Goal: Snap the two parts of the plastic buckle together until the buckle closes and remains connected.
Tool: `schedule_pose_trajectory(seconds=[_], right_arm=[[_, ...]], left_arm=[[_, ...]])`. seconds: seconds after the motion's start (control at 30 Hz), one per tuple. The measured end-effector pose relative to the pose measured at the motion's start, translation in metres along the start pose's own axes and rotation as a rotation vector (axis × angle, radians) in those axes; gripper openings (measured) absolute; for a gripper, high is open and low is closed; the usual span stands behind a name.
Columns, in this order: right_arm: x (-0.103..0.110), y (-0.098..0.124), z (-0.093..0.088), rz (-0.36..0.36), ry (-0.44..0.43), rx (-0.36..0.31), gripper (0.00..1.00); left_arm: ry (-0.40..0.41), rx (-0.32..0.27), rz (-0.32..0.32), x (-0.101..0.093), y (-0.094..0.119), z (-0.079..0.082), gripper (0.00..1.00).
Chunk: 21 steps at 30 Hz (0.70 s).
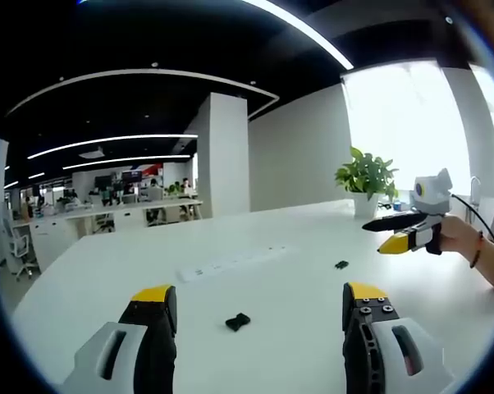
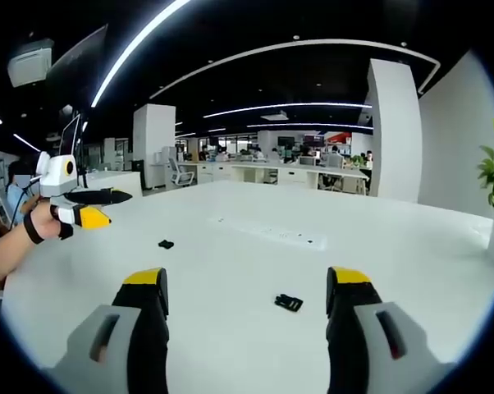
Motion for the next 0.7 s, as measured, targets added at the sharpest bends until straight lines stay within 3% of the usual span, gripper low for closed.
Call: schedule_pose_trajectory(seconds=[0.7], right_arm=[[-0.0004, -0.0074, 0.0058, 0.014, -0.013, -0.004, 0.78]], left_arm=[[-0.005, -0.001, -0.016, 0.0000, -0.0074, 0.0076, 0.84]])
Point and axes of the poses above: the point that each gripper's makers call its tool centre point, and the gripper's own axes: y roughly backward along the fingers, x roughly to its left, z roughly out of its top, the point moved 10 cm from there along y, roughly backward along the fingers, and after that the axes turned 12 degrees about -z, right-handed, at the moved point
